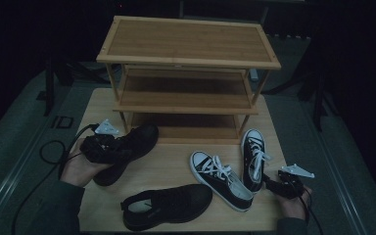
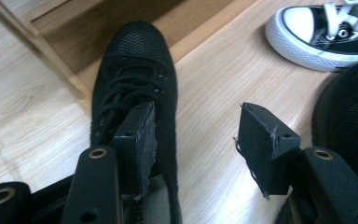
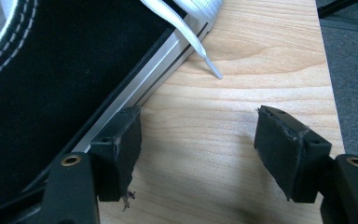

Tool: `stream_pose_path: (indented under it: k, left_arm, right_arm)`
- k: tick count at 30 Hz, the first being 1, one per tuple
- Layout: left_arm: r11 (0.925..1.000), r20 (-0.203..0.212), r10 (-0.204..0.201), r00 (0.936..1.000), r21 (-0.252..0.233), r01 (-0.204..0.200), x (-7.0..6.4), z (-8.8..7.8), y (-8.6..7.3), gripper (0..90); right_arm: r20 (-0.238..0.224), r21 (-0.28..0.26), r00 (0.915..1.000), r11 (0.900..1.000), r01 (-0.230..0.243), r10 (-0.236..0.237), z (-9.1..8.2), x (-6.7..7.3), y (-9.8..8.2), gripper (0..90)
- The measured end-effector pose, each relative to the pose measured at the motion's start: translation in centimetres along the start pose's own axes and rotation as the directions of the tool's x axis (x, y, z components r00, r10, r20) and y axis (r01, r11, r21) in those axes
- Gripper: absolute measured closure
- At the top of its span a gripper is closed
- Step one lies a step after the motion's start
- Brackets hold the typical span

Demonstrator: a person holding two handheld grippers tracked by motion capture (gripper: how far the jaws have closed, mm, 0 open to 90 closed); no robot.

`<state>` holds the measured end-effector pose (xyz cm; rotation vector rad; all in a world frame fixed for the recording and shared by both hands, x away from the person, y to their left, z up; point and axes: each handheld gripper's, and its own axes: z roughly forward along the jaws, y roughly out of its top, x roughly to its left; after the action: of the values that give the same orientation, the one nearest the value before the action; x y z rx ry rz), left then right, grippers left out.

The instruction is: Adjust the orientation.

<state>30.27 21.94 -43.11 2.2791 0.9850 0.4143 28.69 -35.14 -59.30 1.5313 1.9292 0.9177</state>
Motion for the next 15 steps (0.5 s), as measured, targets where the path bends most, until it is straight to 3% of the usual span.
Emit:
stream_pose_path:
  k: [7,15]
  left_arm:
    - [0.9996,0.027,0.028,0.9992,0.0,-0.028,-1.1,-0.1,0.5,48.2]
    - [0.9966,0.076,0.078,0.9941,0.021,-0.08,-2.6,0.3,0.7,48.2]
  right_arm:
    - [0.0,0.0,1.0,1.0,0.0,0.0,0.0,0.0,0.0,31.6]
    - [0.0,-0.001,1.0,1.0,0.0,0.0,0.0,0.0,0.0,31.5]
